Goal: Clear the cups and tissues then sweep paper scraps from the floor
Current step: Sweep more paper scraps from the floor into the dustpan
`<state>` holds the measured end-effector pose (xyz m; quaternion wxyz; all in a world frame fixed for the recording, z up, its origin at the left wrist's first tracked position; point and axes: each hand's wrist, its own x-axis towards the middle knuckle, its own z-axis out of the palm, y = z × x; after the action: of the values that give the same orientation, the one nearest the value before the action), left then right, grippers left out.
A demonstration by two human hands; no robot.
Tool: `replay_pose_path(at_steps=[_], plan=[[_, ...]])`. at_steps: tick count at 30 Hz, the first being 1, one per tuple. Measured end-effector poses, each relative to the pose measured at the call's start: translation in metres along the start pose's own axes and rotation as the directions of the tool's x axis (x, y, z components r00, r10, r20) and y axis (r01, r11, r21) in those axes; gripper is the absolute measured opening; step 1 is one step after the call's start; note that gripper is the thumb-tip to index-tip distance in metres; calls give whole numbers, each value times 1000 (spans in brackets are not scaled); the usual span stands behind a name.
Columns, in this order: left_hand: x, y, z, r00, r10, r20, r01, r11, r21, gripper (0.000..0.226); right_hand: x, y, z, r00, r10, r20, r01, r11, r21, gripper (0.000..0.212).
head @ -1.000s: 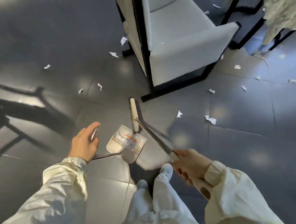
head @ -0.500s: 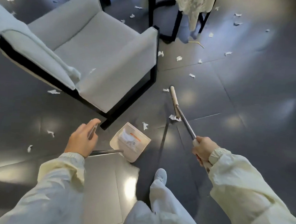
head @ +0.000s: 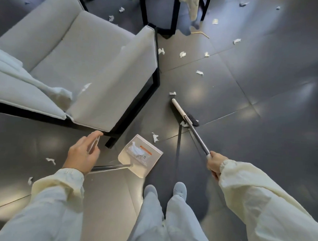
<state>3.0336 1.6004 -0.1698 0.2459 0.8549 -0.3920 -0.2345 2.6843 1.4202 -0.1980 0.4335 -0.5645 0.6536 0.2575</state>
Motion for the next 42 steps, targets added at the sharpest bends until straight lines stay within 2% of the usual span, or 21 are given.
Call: replay_pose_path(at_steps=[6,9,12,17,20,23,27,29,36,42], plan=[[10,-14,-9,998,65,-9,-65,998,15,54,8,-12,13,999,44,24,-45,999,25,18],[13,-20,-12,995,94,-14,-94,995,18,55,11,-14,14,999,53,0,-53,998,15,29],[21,-20,-11,994,112,-18,-112,994,16,55,9,-14,13,998,54,-35,-57,996,-67,24],[34,-8,-5,993,118,-3,-118,993,-22,55,-5,-17,24,1000,9,6,-10,999,53,27],[41,4,0,988,152,6,-152,988,-9,54,-25,-28,40,995,-36,95,35,999,10,34],[47,17,4,979,201,19,-201,980,5,50,-50,-36,58,975,-32,221,29,999,17,27],[57,28,6,974,221,49,-222,975,22,49,-81,-33,48,927,0,376,-98,965,243,53],[59,31,6,974,221,51,-223,974,34,49,-92,-24,32,917,-4,400,-134,939,317,66],[64,51,15,975,219,39,-220,975,35,47,-102,-13,-6,958,-84,275,-32,920,391,64],[89,86,38,990,137,-37,-138,990,-18,45,-39,-26,-49,986,-136,101,85,911,403,44]])
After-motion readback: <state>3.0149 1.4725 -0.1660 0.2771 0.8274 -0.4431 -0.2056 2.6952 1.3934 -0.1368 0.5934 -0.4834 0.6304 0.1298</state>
